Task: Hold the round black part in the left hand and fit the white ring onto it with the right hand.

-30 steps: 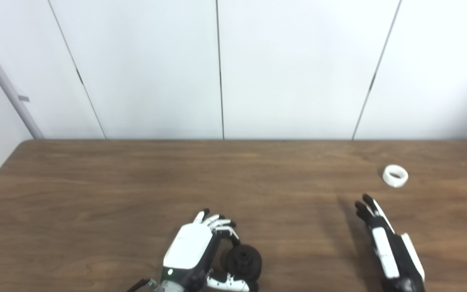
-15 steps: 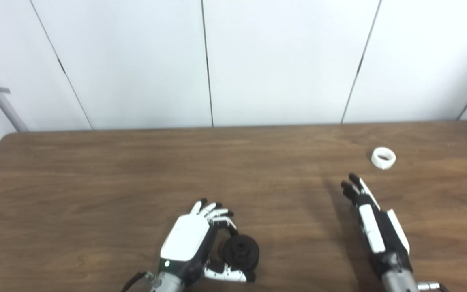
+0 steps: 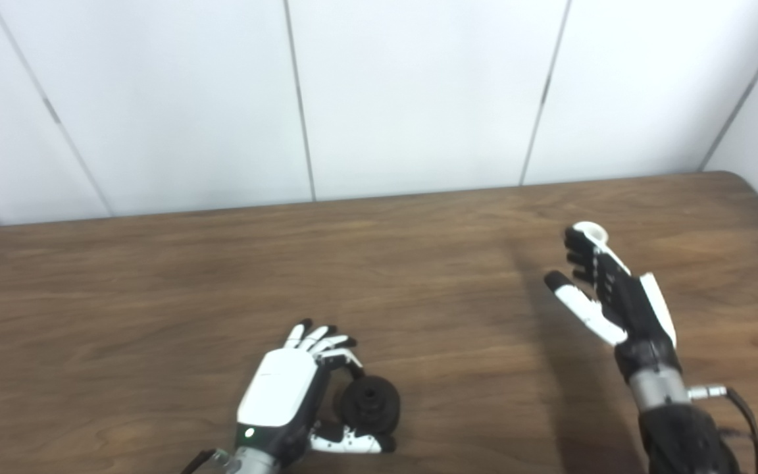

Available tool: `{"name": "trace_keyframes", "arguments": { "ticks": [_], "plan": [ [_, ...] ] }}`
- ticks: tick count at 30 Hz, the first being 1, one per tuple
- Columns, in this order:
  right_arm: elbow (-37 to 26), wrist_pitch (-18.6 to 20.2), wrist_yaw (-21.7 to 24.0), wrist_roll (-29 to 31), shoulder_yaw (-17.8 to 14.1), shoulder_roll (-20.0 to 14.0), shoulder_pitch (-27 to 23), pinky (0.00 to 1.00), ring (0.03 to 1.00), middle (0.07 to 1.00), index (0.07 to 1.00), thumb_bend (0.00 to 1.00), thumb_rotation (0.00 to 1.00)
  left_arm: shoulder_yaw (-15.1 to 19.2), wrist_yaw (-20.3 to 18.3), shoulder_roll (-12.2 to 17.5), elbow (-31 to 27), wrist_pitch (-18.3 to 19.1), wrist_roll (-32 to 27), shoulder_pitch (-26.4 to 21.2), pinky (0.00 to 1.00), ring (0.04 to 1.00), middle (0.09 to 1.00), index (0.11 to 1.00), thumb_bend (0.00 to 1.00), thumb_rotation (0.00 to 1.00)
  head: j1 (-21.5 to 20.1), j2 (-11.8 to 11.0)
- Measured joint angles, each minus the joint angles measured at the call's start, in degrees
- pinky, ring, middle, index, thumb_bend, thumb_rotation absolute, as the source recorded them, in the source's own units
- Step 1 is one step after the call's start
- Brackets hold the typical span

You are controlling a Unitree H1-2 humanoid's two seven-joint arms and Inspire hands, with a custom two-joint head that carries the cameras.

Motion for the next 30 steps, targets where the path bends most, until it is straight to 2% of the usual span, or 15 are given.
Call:
{"name": "trace_keyframes", "arguments": {
  "ticks": [2,5,7,10,12,13,19,23,30],
  "plan": [
    [0.2,1.1,-0.1,-0.2,-1.3,-0.9,-1.8,0.87,0.88,0.887,0.831,0.7,0.38,0.2,-0.2,0.0,0.0,-0.1,0.0,0.0,1.0,0.899,0.805,0.485,0.52,0.06,-2.2,-0.1],
    [1.4,2.9,-0.2,-1.5,-2.0,-2.2,-4.3,0.88,0.881,0.876,0.817,0.73,0.38,0.4,-0.4,0.2,0.0,-0.3,0.0,0.0,1.0,0.894,0.8,0.485,0.52,0.06,-3.6,-0.2],
    [2.8,4.5,-0.3,-4.8,-1.5,-4.1,-5.7,0.84,0.86,0.853,0.801,0.76,0.4,0.5,-0.5,0.3,0.0,-0.5,0.0,0.0,1.0,0.888,0.794,0.485,0.52,0.06,-4.1,-0.2],
    [5.3,4.9,-0.3,-8.0,-0.8,-6.9,-7.4,0.8,0.844,0.839,0.79,0.79,0.36,1.0,-0.6,0.6,0.0,-0.9,-0.1,0.1,1.0,0.885,0.791,0.485,0.52,0.05,-5.2,-0.3],
    [7.0,4.9,-0.3,-9.3,-0.7,-8.1,-8.6,0.85,0.879,0.859,0.781,0.81,0.34,1.3,-0.9,0.8,0.0,-1.2,-0.1,0.1,1.0,0.885,0.791,0.485,0.52,0.05,-5.8,-0.4],
    [8.0,5.0,-0.3,-10.1,-0.4,-8.8,-9.3,0.89,0.923,0.894,0.776,0.82,0.34,1.4,-1.0,0.8,0.0,-1.3,-0.2,0.1,1.0,0.885,0.789,0.485,0.52,0.05,-5.9,-0.4],
    [12.7,6.5,2.2,-15.7,3.3,-14.4,-13.5,0.94,0.996,0.981,0.755,0.86,0.3,2.0,-1.9,1.2,0.0,-2.1,-0.3,0.1,1.0,0.879,0.778,0.485,0.52,0.05,-6.2,-0.8],
    [17.9,7.8,3.6,-17.8,4.7,-16.8,-16.8,1.0,1.0,0.999,0.746,0.88,0.27,2.3,-2.0,1.3,0.0,-2.3,-0.3,0.1,1.0,0.879,0.777,0.485,0.52,0.05,-6.2,-0.8],
    [27.1,8.6,6.7,-19.2,8.0,-18.7,-21.5,0.98,1.0,1.0,0.748,0.89,0.28,2.5,-2.2,1.3,-0.1,-2.3,-0.3,0.1,1.0,0.878,0.776,0.484,0.52,0.05,-6.1,-1.0]
  ]
}}
